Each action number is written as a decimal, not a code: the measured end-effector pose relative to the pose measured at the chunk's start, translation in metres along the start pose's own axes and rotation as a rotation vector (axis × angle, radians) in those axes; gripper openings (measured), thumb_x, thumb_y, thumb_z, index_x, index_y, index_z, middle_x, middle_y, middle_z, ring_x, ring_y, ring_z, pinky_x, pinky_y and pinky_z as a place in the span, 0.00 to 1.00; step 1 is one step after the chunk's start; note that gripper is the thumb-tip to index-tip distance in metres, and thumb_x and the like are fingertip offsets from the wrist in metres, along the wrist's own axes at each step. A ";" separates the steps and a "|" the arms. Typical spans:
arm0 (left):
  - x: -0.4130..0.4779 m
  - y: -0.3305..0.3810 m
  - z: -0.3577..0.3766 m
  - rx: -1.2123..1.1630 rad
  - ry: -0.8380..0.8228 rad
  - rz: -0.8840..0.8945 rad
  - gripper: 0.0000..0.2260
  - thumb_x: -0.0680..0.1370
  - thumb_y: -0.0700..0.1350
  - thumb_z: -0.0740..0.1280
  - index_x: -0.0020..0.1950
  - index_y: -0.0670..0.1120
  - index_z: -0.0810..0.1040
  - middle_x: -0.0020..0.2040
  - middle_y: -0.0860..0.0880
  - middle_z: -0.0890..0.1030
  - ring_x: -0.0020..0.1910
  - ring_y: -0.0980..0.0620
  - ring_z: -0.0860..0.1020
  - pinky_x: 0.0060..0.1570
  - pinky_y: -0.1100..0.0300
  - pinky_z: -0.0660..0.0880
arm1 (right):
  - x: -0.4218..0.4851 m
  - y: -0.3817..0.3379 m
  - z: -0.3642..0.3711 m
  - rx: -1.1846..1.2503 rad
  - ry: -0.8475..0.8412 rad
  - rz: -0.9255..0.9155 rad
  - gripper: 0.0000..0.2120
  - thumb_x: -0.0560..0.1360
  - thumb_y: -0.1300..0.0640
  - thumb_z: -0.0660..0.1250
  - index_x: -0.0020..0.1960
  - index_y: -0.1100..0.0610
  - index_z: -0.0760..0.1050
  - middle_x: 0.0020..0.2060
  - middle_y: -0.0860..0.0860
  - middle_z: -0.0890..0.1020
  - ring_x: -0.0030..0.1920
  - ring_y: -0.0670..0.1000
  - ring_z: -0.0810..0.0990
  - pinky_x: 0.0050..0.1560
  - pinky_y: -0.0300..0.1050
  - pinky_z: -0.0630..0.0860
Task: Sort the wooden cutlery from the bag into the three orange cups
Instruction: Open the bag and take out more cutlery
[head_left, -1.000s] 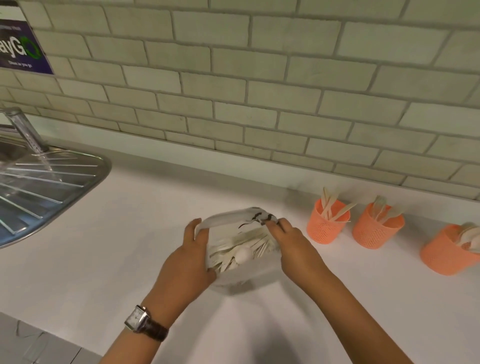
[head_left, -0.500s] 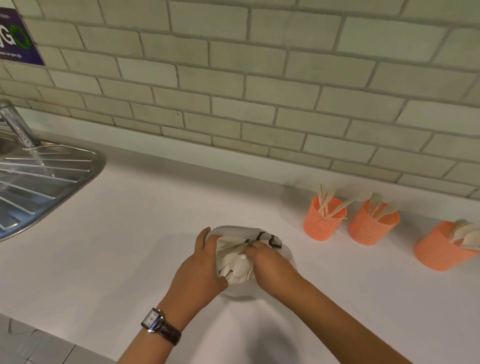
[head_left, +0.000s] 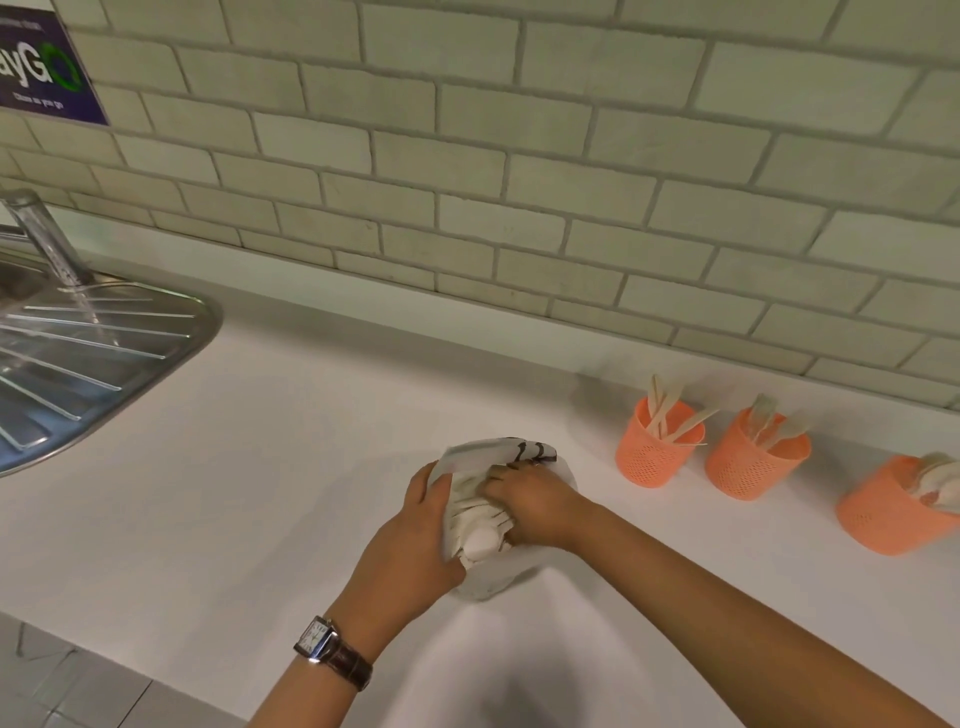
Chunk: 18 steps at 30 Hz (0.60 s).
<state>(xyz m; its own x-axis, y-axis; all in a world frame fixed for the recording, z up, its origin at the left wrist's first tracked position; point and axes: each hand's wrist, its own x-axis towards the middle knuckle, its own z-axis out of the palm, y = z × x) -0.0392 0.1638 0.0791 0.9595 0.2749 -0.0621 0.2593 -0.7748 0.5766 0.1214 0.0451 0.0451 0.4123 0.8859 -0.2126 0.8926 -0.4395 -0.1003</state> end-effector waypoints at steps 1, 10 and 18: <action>-0.001 -0.001 0.000 -0.001 -0.001 -0.001 0.35 0.68 0.47 0.70 0.72 0.53 0.57 0.73 0.56 0.54 0.41 0.52 0.77 0.34 0.64 0.74 | -0.001 -0.001 -0.001 0.030 -0.004 -0.001 0.24 0.63 0.57 0.73 0.58 0.55 0.74 0.53 0.53 0.77 0.52 0.56 0.75 0.51 0.48 0.70; -0.003 -0.009 -0.001 -0.040 -0.005 -0.001 0.38 0.68 0.45 0.70 0.73 0.54 0.54 0.73 0.56 0.55 0.41 0.54 0.77 0.36 0.63 0.76 | 0.000 -0.021 0.009 0.037 -0.015 -0.017 0.27 0.67 0.58 0.70 0.64 0.59 0.68 0.60 0.58 0.75 0.60 0.59 0.73 0.60 0.51 0.67; -0.010 -0.017 -0.021 -0.053 0.026 -0.010 0.36 0.68 0.45 0.72 0.72 0.55 0.59 0.73 0.57 0.56 0.50 0.52 0.78 0.45 0.62 0.77 | 0.000 -0.022 0.000 -0.006 0.011 -0.080 0.13 0.72 0.56 0.67 0.52 0.62 0.73 0.50 0.59 0.78 0.49 0.59 0.77 0.48 0.49 0.71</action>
<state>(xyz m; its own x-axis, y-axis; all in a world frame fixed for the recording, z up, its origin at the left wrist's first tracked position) -0.0552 0.1856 0.0871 0.9535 0.2978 -0.0474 0.2621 -0.7409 0.6183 0.1015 0.0550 0.0478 0.3417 0.9198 -0.1930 0.9239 -0.3663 -0.1102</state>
